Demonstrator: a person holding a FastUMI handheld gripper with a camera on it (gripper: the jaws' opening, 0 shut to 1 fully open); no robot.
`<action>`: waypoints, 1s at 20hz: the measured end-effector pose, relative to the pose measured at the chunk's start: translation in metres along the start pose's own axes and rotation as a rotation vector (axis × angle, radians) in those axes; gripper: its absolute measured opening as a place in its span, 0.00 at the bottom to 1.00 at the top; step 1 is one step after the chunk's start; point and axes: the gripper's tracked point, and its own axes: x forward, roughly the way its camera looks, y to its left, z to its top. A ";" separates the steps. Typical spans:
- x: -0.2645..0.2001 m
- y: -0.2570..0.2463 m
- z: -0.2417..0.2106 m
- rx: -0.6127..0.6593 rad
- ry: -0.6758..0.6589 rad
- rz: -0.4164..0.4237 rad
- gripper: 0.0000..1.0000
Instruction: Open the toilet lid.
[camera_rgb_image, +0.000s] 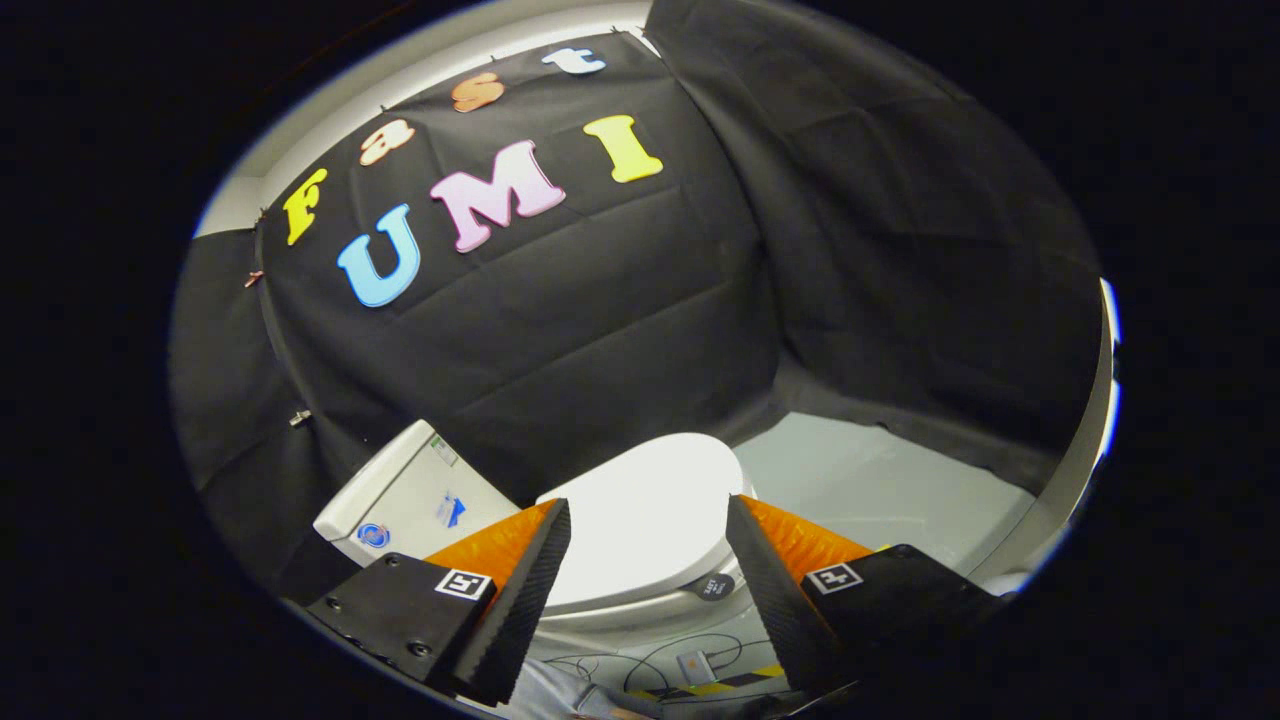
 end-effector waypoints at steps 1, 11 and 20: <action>0.010 -0.007 -0.012 0.023 0.029 -0.002 0.98; 0.093 -0.068 -0.115 0.347 0.251 -0.036 0.97; 0.122 -0.084 -0.170 0.549 0.332 -0.019 0.82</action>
